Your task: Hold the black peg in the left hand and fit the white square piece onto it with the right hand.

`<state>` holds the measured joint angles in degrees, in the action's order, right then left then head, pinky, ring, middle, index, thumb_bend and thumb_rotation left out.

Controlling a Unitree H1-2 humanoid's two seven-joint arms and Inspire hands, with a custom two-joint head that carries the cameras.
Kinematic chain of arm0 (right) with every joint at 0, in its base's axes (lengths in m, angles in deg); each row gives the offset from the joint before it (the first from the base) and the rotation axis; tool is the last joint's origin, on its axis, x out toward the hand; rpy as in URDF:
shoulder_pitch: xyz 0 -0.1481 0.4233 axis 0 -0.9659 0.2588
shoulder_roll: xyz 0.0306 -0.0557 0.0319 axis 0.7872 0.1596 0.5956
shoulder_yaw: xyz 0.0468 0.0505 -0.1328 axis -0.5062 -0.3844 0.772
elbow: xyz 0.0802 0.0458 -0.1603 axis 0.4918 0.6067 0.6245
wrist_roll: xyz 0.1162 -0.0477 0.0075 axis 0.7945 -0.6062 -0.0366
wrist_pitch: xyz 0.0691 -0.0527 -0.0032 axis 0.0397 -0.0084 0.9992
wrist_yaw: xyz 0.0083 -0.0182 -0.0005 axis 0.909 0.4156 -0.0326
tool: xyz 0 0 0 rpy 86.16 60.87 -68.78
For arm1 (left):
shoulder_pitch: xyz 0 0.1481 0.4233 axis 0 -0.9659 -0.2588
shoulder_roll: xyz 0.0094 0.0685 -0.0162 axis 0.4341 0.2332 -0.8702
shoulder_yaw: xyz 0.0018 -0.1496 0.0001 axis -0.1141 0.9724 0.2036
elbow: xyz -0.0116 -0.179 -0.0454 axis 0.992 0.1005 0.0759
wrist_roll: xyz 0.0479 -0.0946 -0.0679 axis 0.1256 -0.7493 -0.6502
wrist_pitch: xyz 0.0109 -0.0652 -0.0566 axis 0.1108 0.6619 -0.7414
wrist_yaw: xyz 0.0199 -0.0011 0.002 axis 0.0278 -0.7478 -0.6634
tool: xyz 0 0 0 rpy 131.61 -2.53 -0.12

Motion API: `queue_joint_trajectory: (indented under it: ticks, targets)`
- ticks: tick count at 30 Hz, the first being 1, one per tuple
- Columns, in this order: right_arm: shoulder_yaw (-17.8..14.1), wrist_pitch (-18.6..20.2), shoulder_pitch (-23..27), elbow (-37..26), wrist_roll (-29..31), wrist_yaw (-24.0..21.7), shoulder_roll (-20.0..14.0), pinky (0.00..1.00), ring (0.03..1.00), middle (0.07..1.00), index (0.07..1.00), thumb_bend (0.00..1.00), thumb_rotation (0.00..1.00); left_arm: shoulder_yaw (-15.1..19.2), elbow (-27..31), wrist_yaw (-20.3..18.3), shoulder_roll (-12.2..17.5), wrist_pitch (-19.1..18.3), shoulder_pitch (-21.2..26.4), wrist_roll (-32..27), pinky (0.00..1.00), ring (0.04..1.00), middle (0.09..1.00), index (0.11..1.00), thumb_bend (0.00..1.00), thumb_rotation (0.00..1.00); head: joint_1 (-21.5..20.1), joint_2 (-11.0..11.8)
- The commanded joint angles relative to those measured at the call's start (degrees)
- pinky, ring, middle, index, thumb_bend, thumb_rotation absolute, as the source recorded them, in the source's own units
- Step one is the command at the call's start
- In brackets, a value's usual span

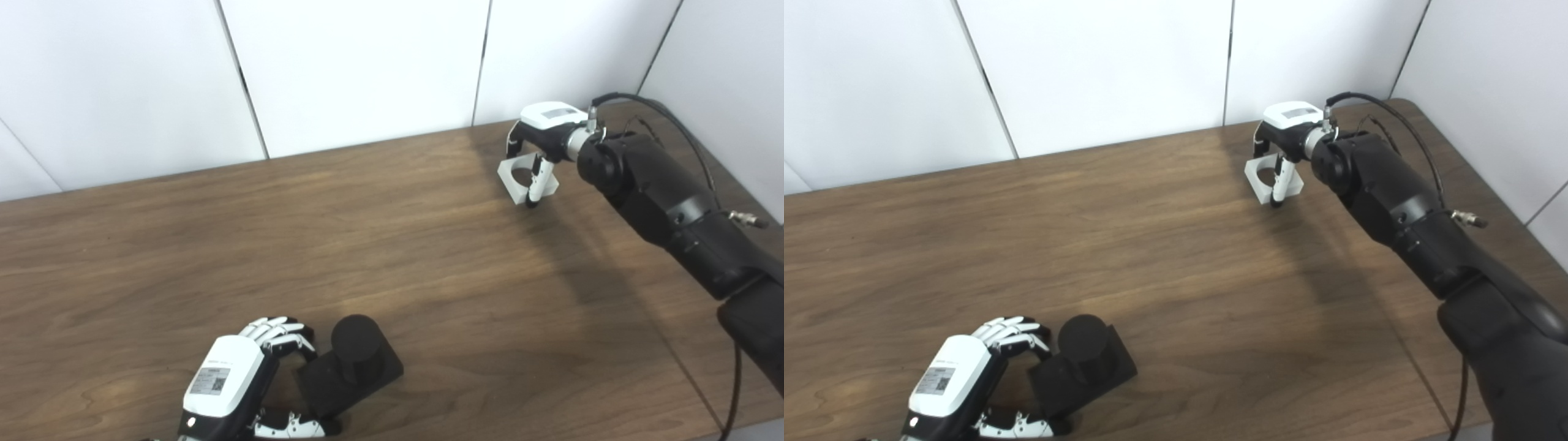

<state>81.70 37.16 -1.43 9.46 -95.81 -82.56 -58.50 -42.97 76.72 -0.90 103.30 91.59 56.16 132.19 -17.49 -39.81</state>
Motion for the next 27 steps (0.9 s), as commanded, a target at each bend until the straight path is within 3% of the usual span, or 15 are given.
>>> queue_joint_trajectory:
  ticks: [1,7,11,27]
  targets:
    - [-1.29,-1.21,1.88,-1.05,0.06,1.53,-1.24,0.94,0.891,0.745,0.484,0.52,0.13,-0.31,-3.02,-3.34,1.30,-2.21,-1.52,1.72,0.85,0.829,0.763,0.490,0.51,0.05,0.01,0.06]
    - [-1.45,-0.48,1.88,-6.65,0.23,-3.06,-2.25,0.95,0.889,0.739,0.485,0.52,0.13,-0.67,-3.15,-3.60,1.14,-2.45,-1.25,2.33,0.85,0.828,0.763,0.490,0.51,0.05,0.59,0.26]
    - [-2.51,0.99,1.10,-15.41,1.09,-8.75,-2.75,0.97,0.889,0.741,0.485,0.52,0.13,-0.89,-3.41,-3.58,0.83,-2.64,-1.06,2.67,0.85,0.827,0.762,0.490,0.51,0.05,1.09,0.41]
    - [-5.70,3.25,-1.09,-45.33,3.96,-22.34,-0.80,0.99,0.883,0.748,0.485,0.52,0.13,-2.39,-3.71,-4.31,-1.12,-3.57,0.09,4.74,0.83,0.816,0.751,0.489,0.51,0.05,4.90,0.18]
